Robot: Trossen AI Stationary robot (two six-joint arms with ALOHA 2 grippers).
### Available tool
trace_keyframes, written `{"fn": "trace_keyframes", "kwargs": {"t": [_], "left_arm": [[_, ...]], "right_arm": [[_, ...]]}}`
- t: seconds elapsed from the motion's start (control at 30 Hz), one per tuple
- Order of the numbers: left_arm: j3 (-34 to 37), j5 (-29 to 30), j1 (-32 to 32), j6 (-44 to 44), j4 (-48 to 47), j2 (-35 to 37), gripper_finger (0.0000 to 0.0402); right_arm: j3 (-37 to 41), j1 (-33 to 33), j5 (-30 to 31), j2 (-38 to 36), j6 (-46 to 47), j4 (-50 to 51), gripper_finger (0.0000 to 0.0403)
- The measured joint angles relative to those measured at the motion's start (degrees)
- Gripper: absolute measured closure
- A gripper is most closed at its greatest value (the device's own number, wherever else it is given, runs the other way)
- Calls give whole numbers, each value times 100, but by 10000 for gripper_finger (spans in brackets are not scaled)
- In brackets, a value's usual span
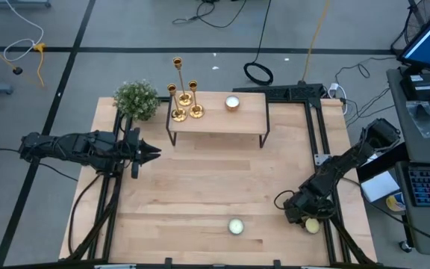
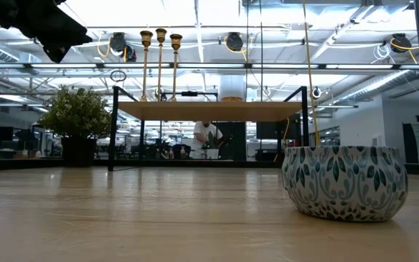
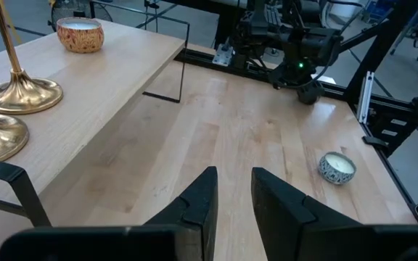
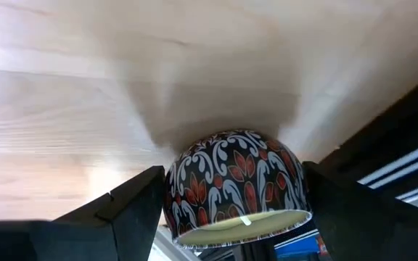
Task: Pick & Place candle stick holders
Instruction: Put the black scented candle on the shelf
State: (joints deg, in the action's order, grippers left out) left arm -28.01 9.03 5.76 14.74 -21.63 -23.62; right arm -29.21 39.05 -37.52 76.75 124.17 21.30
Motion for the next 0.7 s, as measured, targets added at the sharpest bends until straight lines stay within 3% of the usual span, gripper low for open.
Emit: {"fn": "trace_keyframes", "kwargs": {"t": [0.33,0.7], "left_arm": [[0,-1,2,42,9,0,316],[0,-1,2,48,5,0,316]], "right_arm": [[-4,-893,13,-4,-1225,168,109],[-22,-1749,469,-17,-2220,142,109]]}}
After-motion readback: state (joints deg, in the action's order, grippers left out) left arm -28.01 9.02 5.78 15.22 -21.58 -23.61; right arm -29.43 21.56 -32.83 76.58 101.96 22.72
